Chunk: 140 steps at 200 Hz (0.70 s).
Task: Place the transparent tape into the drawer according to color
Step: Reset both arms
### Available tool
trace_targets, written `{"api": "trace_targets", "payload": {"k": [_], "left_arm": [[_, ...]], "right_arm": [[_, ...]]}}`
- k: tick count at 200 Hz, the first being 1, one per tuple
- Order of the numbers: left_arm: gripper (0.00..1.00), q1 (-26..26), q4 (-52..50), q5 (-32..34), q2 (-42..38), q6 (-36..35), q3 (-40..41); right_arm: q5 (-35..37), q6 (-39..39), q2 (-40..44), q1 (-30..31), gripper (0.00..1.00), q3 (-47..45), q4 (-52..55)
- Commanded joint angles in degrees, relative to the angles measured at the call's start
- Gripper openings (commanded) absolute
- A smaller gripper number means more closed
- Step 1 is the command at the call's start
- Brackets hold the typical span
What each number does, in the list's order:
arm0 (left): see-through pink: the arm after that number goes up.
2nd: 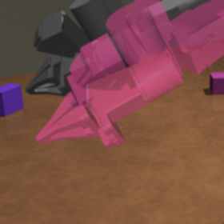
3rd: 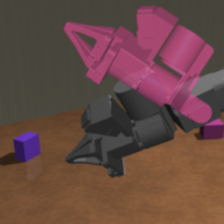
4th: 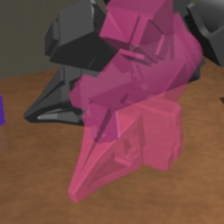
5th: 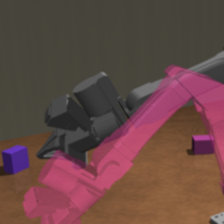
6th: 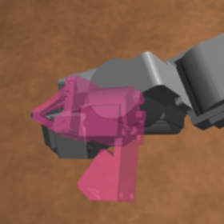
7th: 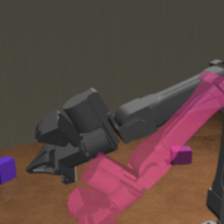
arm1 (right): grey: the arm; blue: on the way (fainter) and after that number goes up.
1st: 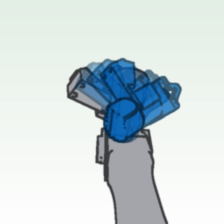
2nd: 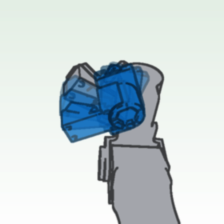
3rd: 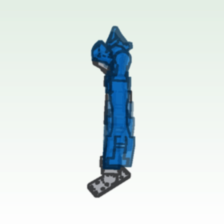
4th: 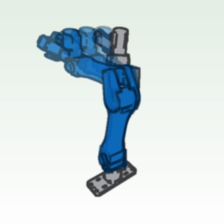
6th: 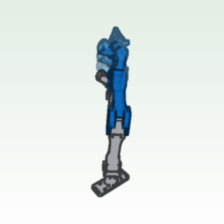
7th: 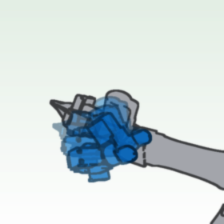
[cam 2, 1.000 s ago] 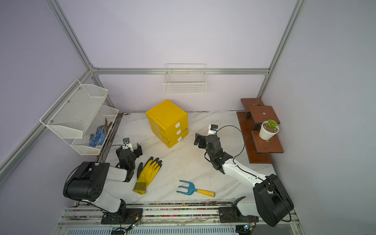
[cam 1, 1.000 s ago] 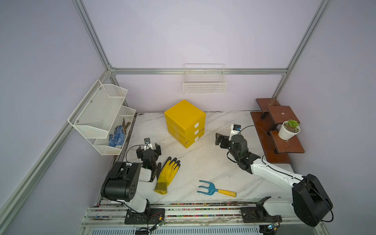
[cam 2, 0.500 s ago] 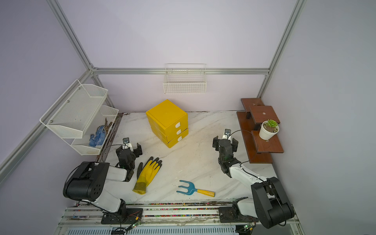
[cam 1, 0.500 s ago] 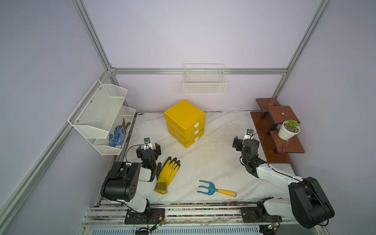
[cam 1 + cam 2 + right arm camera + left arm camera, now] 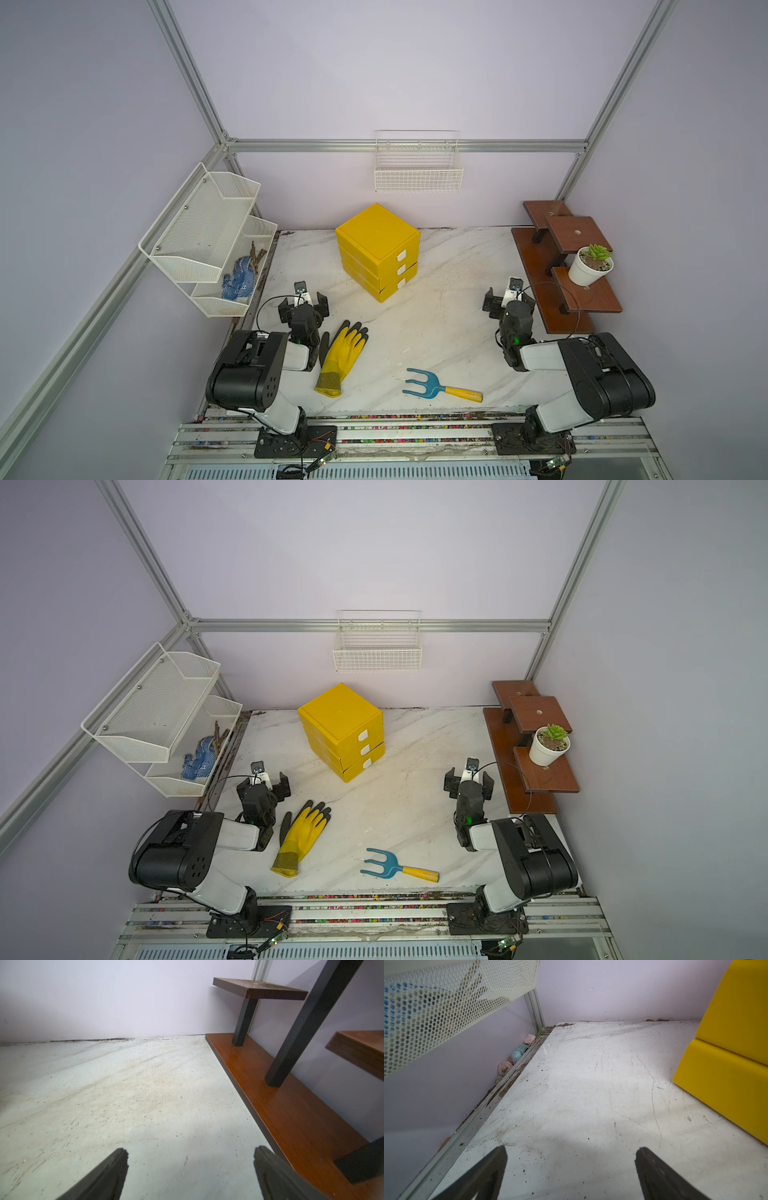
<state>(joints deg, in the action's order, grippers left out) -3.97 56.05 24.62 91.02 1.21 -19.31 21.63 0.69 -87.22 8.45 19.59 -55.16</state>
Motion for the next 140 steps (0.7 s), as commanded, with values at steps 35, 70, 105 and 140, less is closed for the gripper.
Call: {"api": "trace_targets", "payload": {"k": [35, 70, 105, 140], "left_arm": [[1.0, 0.4, 1.3, -0.5, -0.4, -0.1, -1.4], [1.0, 0.5, 1.3, -0.5, -0.4, -0.1, -1.4], [1.0, 0.5, 1.3, -0.6, -0.5, -0.1, -1.4], [1.0, 0.5, 1.4, -0.6, -0.5, -0.1, -1.4]], "right_arm": [[-7.1, -0.9, -0.6, -2.0, 0.99, -1.8, -7.5], [-7.2, -0.7, -2.3, -2.1, 1.0, -2.4, -9.7], [-7.2, -0.7, -2.9, -2.1, 1.0, -2.9, -11.9], [-7.2, -0.7, -2.9, -2.1, 1.0, -2.9, -12.0]]}}
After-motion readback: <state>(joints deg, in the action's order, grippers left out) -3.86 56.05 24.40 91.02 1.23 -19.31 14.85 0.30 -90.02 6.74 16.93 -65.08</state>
